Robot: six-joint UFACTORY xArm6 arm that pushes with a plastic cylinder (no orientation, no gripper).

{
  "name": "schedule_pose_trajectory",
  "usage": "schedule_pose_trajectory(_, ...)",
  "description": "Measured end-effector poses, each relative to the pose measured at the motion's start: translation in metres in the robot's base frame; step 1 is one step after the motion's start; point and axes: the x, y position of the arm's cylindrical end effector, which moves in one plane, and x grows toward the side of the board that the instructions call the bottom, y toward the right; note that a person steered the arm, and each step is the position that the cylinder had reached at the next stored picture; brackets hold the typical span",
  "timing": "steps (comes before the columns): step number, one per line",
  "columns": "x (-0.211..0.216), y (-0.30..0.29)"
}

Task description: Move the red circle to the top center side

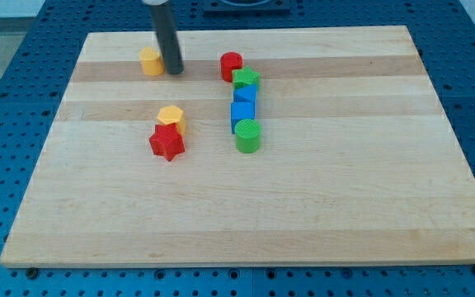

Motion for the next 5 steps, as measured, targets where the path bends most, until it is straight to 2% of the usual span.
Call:
schedule_pose_trajectory(2,-0.034,0.037)
schedule_pose_trajectory(3,-0.072,0.115)
schedule_pose_trajectory(4,-0.066,0.174)
schedule_pose_trajectory(5,-0.023,0.182)
